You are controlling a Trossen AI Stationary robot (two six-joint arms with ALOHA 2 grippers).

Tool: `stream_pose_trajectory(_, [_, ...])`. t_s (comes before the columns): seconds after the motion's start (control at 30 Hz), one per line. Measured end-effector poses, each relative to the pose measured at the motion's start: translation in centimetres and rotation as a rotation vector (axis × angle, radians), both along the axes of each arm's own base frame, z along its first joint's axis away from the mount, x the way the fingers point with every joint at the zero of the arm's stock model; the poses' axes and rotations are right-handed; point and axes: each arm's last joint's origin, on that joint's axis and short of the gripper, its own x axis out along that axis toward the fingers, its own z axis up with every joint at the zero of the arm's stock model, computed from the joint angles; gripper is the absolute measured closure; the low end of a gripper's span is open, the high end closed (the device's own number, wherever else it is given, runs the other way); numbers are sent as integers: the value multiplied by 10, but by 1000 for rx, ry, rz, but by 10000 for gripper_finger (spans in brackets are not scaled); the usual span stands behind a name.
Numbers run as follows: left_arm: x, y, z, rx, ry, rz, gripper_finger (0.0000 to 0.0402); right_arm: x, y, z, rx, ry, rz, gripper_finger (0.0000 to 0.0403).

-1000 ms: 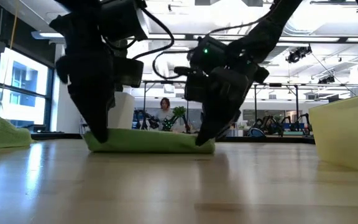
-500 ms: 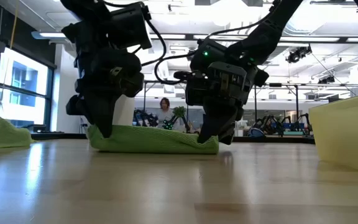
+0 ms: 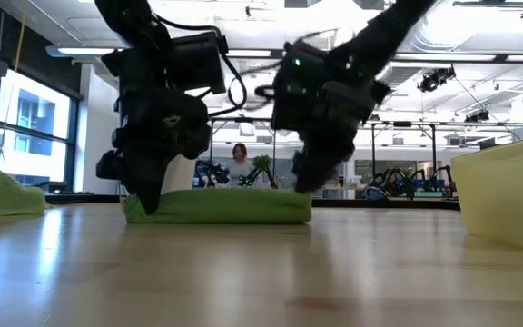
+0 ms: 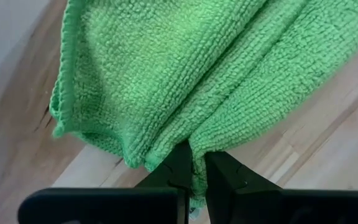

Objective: Roll microfiber towels into tight, uniform cylinder then place into a basket
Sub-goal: Roll the green towel

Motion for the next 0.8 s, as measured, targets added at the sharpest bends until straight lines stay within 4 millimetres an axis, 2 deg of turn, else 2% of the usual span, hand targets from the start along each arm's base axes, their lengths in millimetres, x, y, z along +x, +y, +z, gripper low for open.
stream_pose_trajectory(0.1, [-1,3,0,-14,-7,-14,387,0,0,23,-100,-65,88,282])
stream_pose_trajectory(0.2, [-2,8,0,-17,-11,-22,387,-1,13,33,-169,-147,209,274])
stream_pose_trajectory(0.37, [-4,16,-1,-58,-16,-30,387,0,43,32,-348,-217,405,274])
stream_pose_trajectory(0.47, [-5,18,-2,-61,-20,-31,387,4,55,26,-534,-212,404,274])
stream_pose_trajectory(0.6, [-5,20,-2,-66,-24,-32,387,10,60,20,-671,-210,348,274])
stream_pose_trajectory(0.8, [-5,20,-2,-63,-26,-35,387,13,57,10,-683,-177,334,274])
